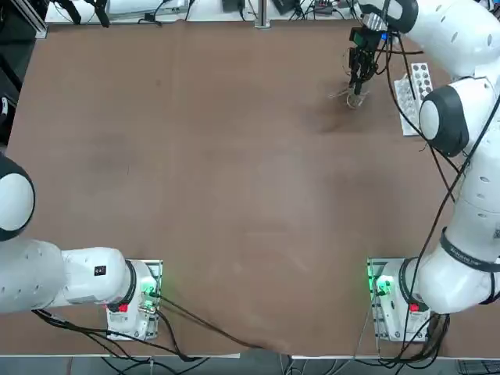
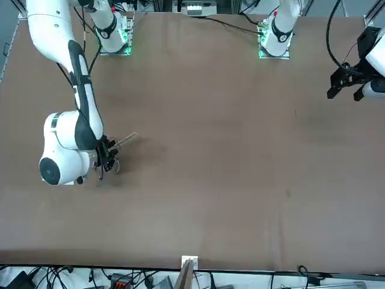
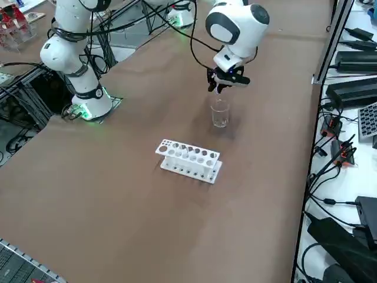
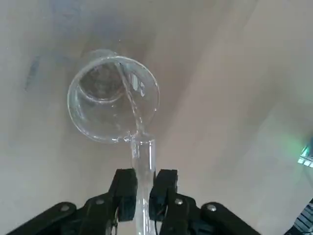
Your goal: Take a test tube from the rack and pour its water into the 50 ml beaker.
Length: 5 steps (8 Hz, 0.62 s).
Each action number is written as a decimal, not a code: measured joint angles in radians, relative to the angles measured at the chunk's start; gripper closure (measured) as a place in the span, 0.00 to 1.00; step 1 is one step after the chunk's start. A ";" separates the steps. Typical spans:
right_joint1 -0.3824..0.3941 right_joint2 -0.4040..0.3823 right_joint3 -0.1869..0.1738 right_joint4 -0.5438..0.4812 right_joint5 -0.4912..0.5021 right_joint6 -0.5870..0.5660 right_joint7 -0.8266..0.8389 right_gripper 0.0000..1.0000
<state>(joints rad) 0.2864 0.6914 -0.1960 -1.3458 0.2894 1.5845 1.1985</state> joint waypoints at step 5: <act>-0.009 0.000 0.000 0.000 0.009 -0.004 -0.013 0.81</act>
<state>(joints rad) 0.2772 0.6914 -0.1960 -1.3458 0.2986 1.5807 1.1851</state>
